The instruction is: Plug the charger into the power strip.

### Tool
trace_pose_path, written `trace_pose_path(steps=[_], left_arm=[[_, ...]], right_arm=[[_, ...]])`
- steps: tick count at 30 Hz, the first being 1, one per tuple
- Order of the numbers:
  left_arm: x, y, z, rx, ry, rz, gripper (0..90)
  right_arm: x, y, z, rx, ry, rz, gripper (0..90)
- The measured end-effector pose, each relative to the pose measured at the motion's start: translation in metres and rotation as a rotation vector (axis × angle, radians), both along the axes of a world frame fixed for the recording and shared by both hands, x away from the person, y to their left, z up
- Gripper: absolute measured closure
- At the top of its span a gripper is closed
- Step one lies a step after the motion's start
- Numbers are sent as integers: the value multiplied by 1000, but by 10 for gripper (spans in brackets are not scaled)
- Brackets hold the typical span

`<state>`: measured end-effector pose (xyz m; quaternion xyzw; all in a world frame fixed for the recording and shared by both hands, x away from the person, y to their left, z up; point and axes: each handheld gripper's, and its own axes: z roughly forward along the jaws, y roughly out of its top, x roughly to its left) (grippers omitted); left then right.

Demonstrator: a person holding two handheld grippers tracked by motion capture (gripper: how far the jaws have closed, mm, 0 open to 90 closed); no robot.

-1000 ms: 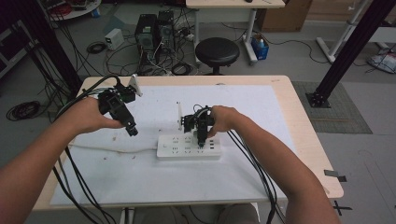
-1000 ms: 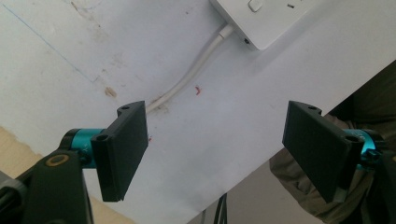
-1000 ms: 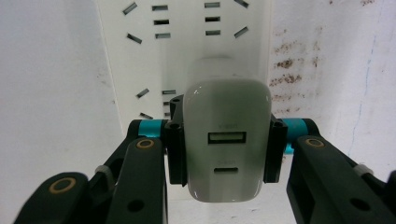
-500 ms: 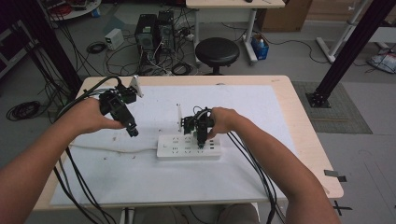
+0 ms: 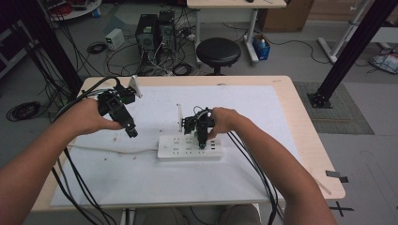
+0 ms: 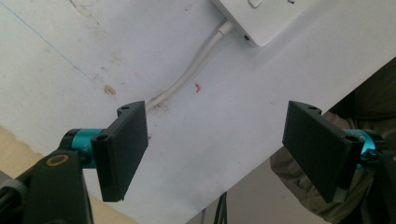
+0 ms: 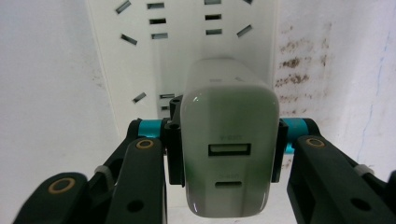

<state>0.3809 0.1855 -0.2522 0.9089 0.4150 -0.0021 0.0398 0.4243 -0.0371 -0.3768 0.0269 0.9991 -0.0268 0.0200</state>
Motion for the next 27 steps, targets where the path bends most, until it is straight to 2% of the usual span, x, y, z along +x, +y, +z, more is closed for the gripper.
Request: trace_pose_path(steps=[1, 2, 3, 4, 6, 9, 11, 12, 13, 14, 15, 17, 21, 25, 27], left_arm=[[0, 0, -1, 2, 4, 2, 225], [0, -1, -3, 5, 8, -6, 225], [0, -1, -4, 5, 10, -8, 224], [0, -3, -5, 0, 8, 2, 224], [2, -4, -6, 11, 17, -20, 224], [1, -9, -8, 5, 3, -19, 224], [0, -12, -8, 4, 1, -29, 224], [0, -13, -8, 7, 3, -32, 211], [0, -14, -8, 11, 5, -41, 200], [0, -15, -9, 7, 1, -30, 200], [0, -15, -9, 12, 2, -43, 200], [-1, -16, -10, 14, 3, -47, 200], [-2, -18, -10, 20, 6, -63, 200], [-4, -21, -9, 15, 5, -89, 200], [-4, -21, -9, 15, 5, -89, 200]], right_arm=[[1, 0, 1, -5, 10, -13, 569], [3, 1, 2, -1, 51, -45, 449], [4, 2, 4, 2, 68, -49, 388], [3, 2, 6, 9, 66, -53, 358], [1, 3, 11, 18, 71, -57, 331], [-2, 3, 17, 36, 78, -58, 302], [-4, 2, 19, 17, 63, -55, 219], [-5, 2, 20, 13, 61, -71, 209], [-5, 1, 21, 20, 57, -61, 209], [-9, 1, 24, 16, 62, -76, 202], [-9, 0, 27, 31, 69, -68, 167], [-11, -2, 34, 42, 61, -97, 125], [-17, -9, 55, 78, 74, -117, 125], [-30, -21, 78, 110, 55, -131, 125], [-33, -25, 84, 115, 46, -146, 125]])
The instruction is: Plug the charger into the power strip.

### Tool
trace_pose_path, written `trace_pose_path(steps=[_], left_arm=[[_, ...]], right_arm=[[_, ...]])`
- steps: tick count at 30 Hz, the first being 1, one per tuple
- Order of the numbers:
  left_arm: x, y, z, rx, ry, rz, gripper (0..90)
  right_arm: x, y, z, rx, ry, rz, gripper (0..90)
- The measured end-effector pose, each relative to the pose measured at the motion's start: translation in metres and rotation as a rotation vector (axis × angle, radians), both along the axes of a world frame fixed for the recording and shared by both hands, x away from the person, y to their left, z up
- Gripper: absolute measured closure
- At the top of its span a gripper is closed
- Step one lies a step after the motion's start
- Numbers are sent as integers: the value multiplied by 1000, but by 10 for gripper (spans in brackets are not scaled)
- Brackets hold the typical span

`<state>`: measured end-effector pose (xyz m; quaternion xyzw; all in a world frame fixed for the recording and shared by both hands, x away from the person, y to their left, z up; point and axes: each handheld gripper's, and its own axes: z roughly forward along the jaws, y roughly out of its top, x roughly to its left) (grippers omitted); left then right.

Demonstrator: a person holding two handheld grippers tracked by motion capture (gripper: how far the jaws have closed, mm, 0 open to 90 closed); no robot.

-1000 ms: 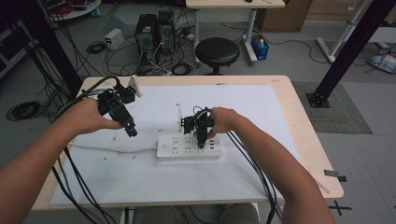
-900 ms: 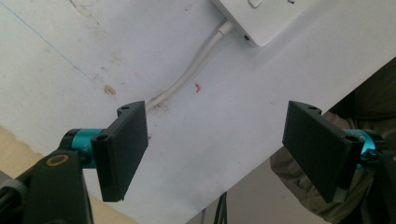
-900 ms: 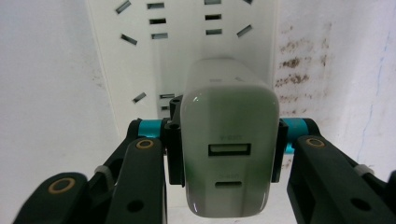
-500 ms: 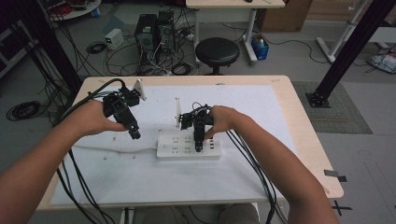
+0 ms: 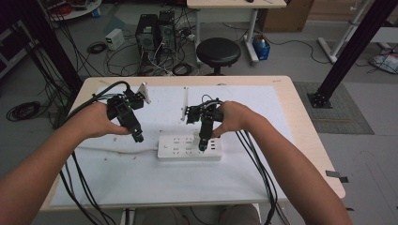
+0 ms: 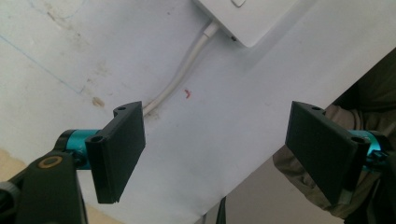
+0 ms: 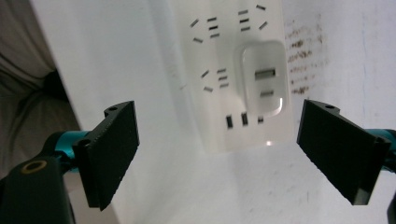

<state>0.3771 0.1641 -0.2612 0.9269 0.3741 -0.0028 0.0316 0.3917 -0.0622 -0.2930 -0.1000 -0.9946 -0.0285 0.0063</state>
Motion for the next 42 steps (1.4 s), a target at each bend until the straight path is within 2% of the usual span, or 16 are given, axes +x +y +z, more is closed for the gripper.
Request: trace_pose_path(steps=[1, 3, 4, 5, 6, 7, 8, 10, 11, 13, 17, 26, 31, 34, 42], left_arm=[[-1, -6, 2, 9, -15, -19, 200], [-2, -10, 3, 4, -25, -18, 200], [-2, -11, 4, 3, -33, -17, 200], [-2, -11, 4, 3, -33, -17, 200], [-2, -14, 7, 3, -39, -32, 200], [-2, -14, 7, 3, -39, -32, 200], [-3, -15, 8, -5, -43, -30, 200], [-3, -17, 13, -4, -61, -30, 200], [-3, -17, 15, 4, -57, -40, 200], [-3, -17, 17, -6, -71, -29, 200], [-4, -18, 24, -4, -82, -24, 200], [-12, -23, 39, -6, -95, -26, 200], [-14, -23, 42, -5, -103, -24, 200], [-15, -23, 43, -5, -100, -26, 200], [-14, -25, 42, -1, -96, -27, 200]], right_arm=[[-6, -11, 14, 0, -24, -31, 124], [-10, -23, 25, 3, -33, -62, 125], [-13, -29, 30, 1, -35, -95, 125], [-13, -29, 30, 1, -35, -95, 125], [-16, -43, 38, -2, -51, -121, 125], [-16, -43, 38, -2, -51, -121, 125], [-20, -56, 45, -11, -59, -164, 125], [-23, -70, 51, -7, -62, -197, 125], [-25, -76, 55, -2, -62, -217, 125], [-29, -87, 61, 4, -61, -256, 125], [-36, -102, 65, -4, -71, -287, 125], [-37, -116, 65, -15, -84, -340, 125], [-37, -112, 63, -17, -89, -338, 125], [-36, -110, 62, -24, -92, -310, 125], [-36, -111, 63, -28, -85, -327, 125]])
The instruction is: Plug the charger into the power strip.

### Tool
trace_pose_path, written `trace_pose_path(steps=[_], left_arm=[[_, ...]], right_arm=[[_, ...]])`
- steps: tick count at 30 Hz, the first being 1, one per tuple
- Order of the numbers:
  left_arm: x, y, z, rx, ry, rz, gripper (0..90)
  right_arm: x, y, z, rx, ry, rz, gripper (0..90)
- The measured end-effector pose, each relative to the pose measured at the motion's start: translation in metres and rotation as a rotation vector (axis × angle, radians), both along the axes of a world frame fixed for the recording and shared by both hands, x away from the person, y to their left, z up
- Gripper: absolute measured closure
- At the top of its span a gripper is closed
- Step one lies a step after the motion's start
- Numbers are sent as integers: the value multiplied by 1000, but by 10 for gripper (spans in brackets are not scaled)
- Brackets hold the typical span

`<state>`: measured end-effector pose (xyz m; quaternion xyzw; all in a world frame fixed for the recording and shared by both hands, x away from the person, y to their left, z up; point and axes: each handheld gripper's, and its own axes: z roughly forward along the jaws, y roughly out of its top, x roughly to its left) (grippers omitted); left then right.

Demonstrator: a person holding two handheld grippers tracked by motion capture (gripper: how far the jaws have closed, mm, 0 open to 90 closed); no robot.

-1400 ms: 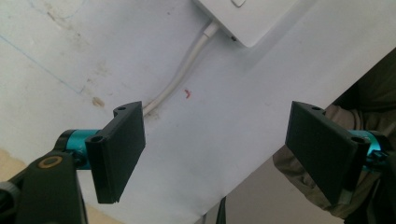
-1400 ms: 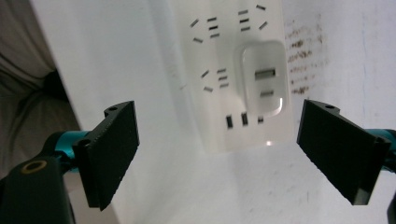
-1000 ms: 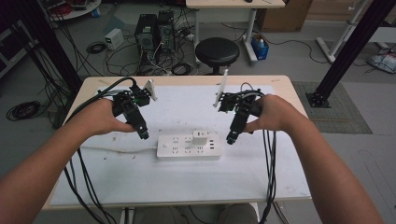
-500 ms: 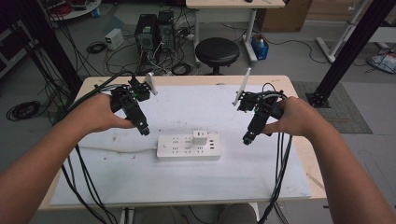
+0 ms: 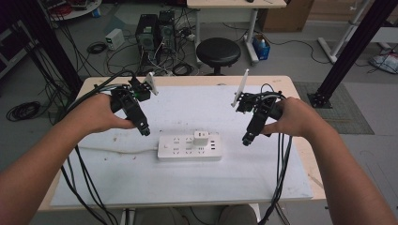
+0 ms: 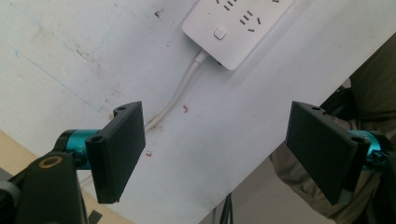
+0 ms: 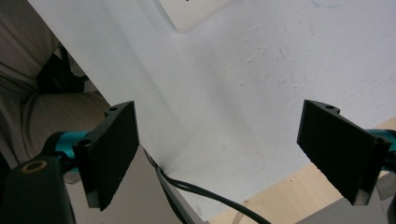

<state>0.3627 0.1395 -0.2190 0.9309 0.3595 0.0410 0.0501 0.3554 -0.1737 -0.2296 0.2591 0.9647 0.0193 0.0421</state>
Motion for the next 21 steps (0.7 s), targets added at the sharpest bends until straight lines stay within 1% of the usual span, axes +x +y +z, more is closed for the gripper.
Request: trace_pose_path(steps=[2, 3, 4, 6, 11, 21], left_arm=[[0, -1, 0, 3, 0, -2, 200], [0, -2, 0, 3, 2, -4, 200], [0, -2, 0, 4, -1, -6, 200], [0, -4, 0, 4, 3, -9, 200], [0, -5, 1, 7, 2, -18, 200], [-2, -2, 1, -5, -5, -8, 200]], right_arm=[[0, -1, 0, 0, 2, 0, 125], [-1, -1, 1, -2, 2, -14, 124], [-1, -2, 0, 5, 1, -10, 125], [0, -3, 0, -3, 0, -4, 125], [-1, -2, 1, -2, 1, -7, 125], [-2, -4, 1, 2, -6, -13, 125]])
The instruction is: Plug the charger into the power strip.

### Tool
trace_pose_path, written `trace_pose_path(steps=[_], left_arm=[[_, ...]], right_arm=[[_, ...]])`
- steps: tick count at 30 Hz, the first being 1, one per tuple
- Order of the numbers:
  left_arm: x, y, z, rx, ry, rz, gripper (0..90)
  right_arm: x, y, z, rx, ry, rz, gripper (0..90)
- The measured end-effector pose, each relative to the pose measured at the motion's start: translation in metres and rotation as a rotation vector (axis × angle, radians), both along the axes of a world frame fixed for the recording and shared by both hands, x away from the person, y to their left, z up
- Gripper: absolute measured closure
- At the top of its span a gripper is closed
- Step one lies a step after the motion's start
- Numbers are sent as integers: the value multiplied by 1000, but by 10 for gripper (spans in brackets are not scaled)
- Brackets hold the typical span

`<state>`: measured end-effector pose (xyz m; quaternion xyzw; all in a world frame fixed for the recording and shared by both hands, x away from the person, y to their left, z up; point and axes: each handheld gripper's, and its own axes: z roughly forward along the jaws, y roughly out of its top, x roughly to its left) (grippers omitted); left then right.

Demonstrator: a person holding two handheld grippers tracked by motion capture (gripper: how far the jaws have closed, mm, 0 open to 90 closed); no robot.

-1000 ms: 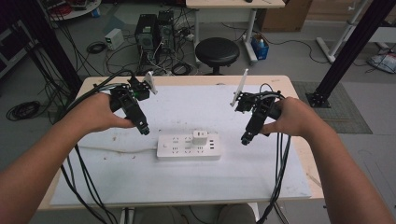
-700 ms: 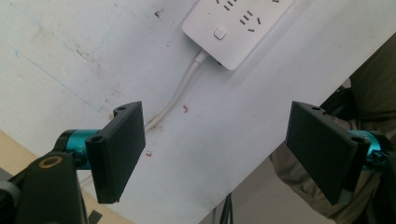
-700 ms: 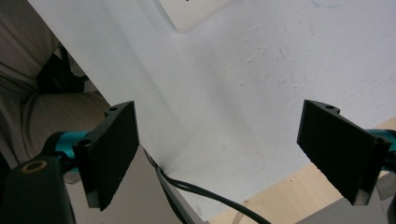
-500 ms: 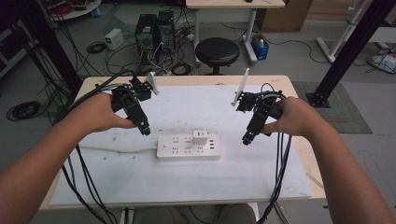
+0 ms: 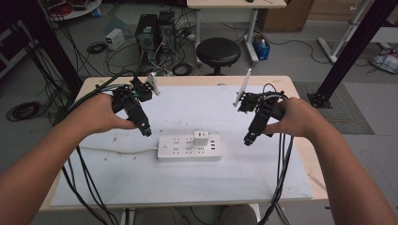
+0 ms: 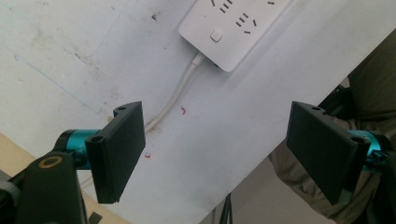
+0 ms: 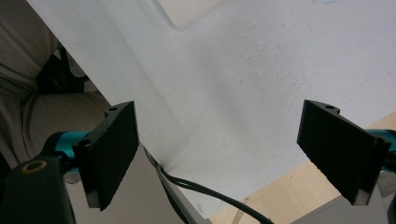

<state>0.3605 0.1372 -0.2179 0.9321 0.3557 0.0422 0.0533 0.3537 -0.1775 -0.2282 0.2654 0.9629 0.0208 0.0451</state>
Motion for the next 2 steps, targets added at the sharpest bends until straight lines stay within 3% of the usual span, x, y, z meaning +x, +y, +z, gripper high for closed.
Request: trace_pose_path(steps=[2], left_arm=[[0, 0, 0, 0, -1, -1, 200]], right_arm=[[0, -1, 0, 3, 0, 1, 124]])
